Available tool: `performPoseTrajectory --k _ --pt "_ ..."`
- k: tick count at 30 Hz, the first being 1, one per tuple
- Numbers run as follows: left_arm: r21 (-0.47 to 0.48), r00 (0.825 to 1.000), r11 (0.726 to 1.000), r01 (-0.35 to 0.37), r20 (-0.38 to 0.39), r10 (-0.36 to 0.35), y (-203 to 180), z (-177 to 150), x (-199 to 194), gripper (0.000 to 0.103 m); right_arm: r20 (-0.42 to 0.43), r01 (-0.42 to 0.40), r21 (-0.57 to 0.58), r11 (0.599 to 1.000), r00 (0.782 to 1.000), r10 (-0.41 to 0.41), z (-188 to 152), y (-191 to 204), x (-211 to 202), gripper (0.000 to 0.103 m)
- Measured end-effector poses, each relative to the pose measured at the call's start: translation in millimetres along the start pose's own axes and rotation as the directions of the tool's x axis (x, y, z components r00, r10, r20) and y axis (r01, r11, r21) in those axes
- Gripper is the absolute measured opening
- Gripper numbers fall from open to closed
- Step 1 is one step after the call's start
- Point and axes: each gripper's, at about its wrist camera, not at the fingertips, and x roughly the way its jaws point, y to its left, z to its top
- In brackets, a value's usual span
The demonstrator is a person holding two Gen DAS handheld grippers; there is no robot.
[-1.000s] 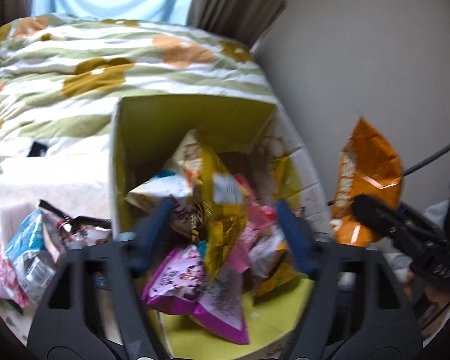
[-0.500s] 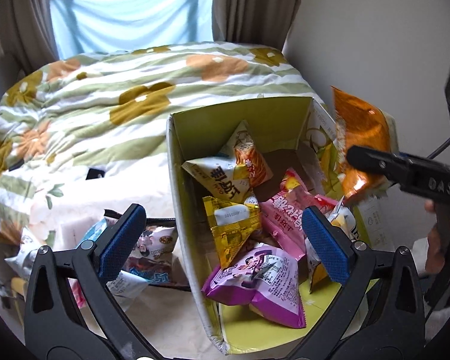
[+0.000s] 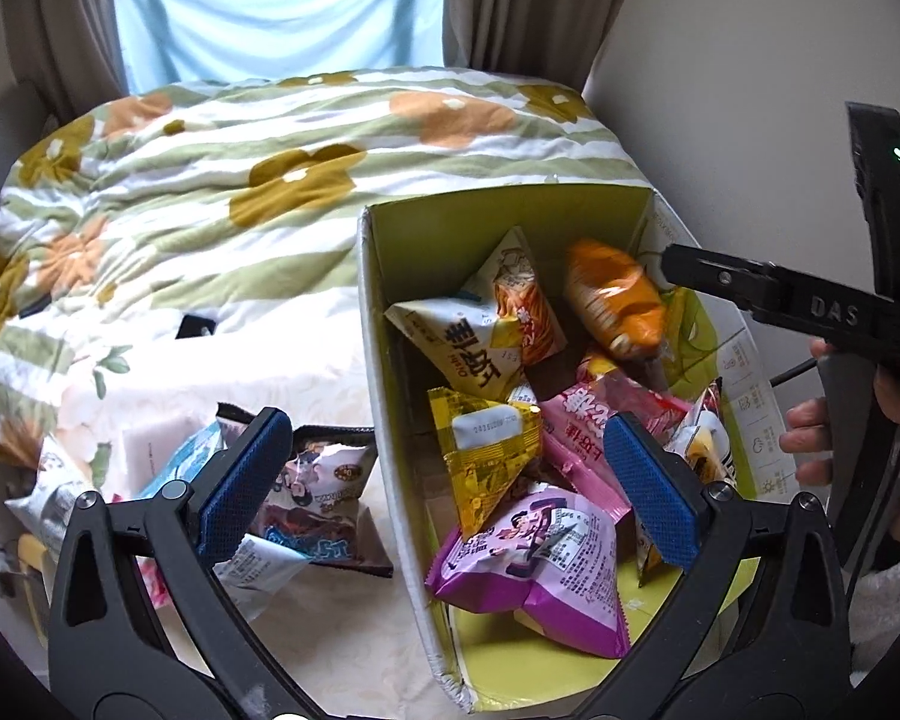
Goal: Organize snacks
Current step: 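Withdraw both tools from the box back toward the remaining snacks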
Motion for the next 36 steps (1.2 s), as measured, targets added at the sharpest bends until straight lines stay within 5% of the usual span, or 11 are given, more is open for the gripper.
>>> performPoseTrajectory --k 11,22,36 --pt "0.007 1.000 1.000 0.001 0.014 -0.001 -5 -10 -8 0.103 0.009 0.017 0.001 1.000 1.000 -0.017 -25 -3 -26 0.100" --pt "-0.040 0.994 0.999 -0.018 0.110 0.022 3 -28 -69 0.103 0.130 0.013 -0.079 0.997 0.991 -0.002 -38 33 -86 0.100" --pt "-0.212 0.970 0.966 -0.147 0.162 0.183 107 -95 -145 0.103 0.139 -0.100 -0.252 0.963 0.981 0.138 -71 137 -93 0.100"
